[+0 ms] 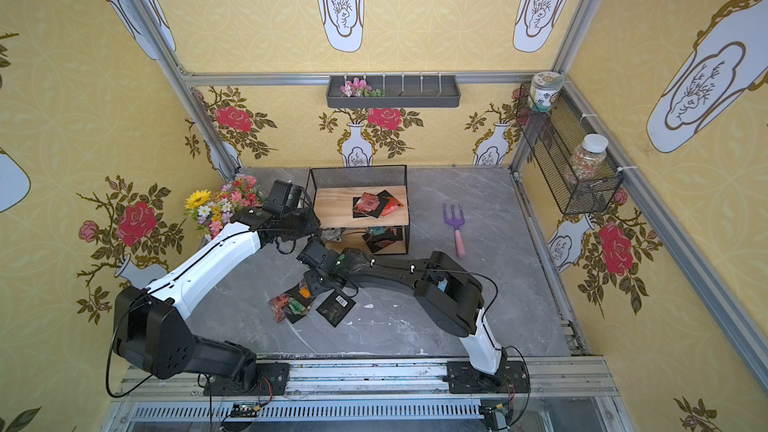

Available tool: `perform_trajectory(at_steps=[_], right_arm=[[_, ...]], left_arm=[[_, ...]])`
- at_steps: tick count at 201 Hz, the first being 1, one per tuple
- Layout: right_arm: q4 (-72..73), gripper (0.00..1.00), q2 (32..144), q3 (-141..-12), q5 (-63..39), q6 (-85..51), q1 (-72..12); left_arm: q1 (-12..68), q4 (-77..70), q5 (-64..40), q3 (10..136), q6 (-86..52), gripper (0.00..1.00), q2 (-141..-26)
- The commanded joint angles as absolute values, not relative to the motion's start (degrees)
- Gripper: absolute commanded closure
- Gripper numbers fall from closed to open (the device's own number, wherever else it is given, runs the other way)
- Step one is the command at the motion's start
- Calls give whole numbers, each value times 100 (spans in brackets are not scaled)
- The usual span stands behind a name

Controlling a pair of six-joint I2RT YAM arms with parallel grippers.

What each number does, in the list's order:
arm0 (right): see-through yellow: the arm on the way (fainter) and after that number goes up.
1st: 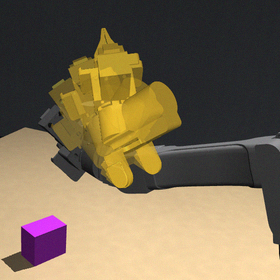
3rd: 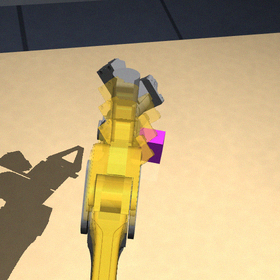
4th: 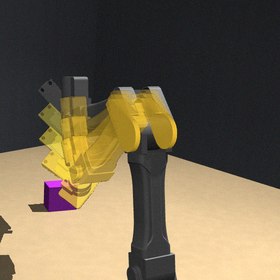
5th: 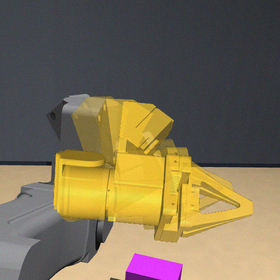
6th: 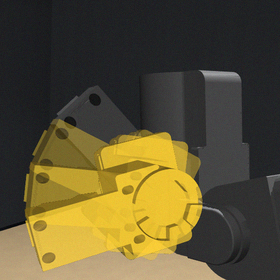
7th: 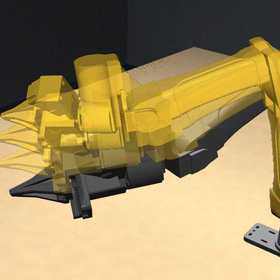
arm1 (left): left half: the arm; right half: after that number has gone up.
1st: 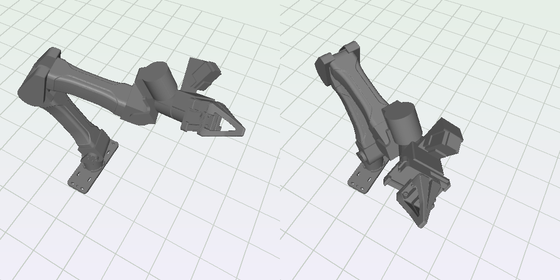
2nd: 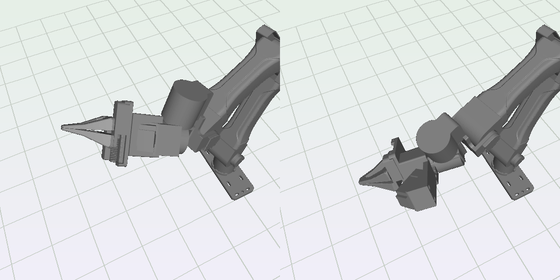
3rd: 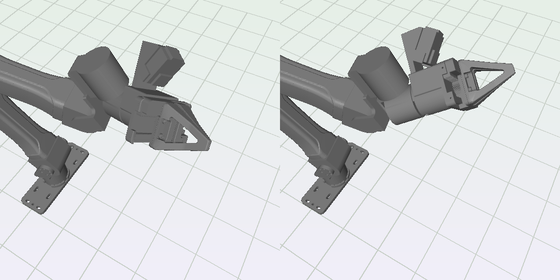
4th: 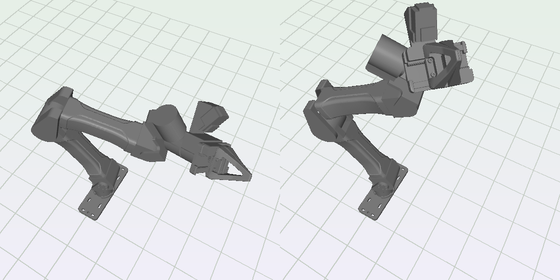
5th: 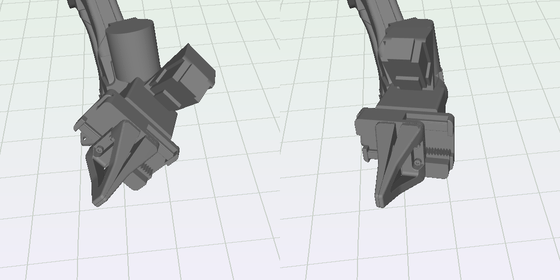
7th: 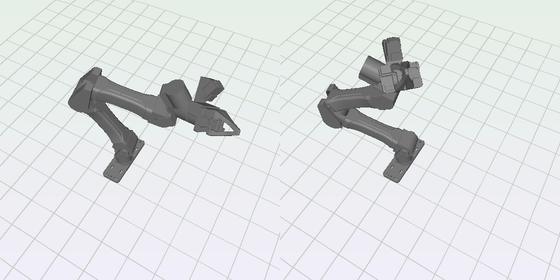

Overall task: Remove the tea bags from the shelf
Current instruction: Place the tea bag at the center of the board, then pick up the tea bag from the shelf.

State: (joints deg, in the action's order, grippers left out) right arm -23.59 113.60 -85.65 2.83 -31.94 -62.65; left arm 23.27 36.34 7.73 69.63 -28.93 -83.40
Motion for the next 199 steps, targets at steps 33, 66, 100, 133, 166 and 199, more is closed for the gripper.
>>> perform_trajectory(at_steps=[33,66,100,133,166,199], right_arm=[[-3311,34,10191,-8273,1333,-3112,-6294],[-4143,34,9663,-8609,1855,-3269,-5915],[-4988,33,9724,-9485,2230,-3489,-5190],[-5701,28,10417,-10706,2541,-3518,-4792],[-6142,27,11138,-11646,2465,-3574,-4520],[-6305,26,11587,-12167,2408,-3510,-4383]], left_arm=[[2338,3635,734,6979,-2830,56,-8381],[2354,3631,718,6996,-2835,56,-8407],[2353,3624,729,6970,-2831,56,-8387],[2351,3628,748,6953,-2835,56,-8376],[2354,3613,753,6959,-2821,56,-8359],[2351,3626,741,6953,-2821,56,-8341]])
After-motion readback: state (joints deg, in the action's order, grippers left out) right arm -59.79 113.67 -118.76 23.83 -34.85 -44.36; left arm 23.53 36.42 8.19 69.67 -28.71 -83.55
